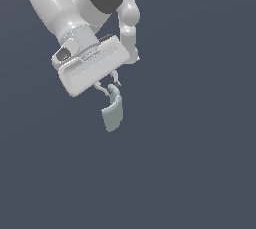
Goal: Pick up the object and move it to a goal position.
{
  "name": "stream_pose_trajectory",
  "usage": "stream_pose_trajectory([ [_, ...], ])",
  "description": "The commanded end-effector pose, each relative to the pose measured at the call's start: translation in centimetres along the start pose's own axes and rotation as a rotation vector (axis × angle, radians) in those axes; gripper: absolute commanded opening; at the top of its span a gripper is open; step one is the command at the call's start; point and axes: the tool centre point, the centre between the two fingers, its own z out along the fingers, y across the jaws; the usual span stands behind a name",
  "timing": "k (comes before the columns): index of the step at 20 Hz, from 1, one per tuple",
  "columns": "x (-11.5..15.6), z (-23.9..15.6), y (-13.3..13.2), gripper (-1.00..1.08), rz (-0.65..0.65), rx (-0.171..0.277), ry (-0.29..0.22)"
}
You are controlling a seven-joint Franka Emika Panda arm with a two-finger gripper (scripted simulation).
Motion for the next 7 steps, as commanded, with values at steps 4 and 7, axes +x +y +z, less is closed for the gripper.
stream_pose_trajectory([
  [4, 0.26, -0.39, 0.19, -1.0, 0.0, 0.001, 0.0],
  [7, 0.18, -0.2, 0.14, -1.0, 0.0, 0.001, 0.0],
])
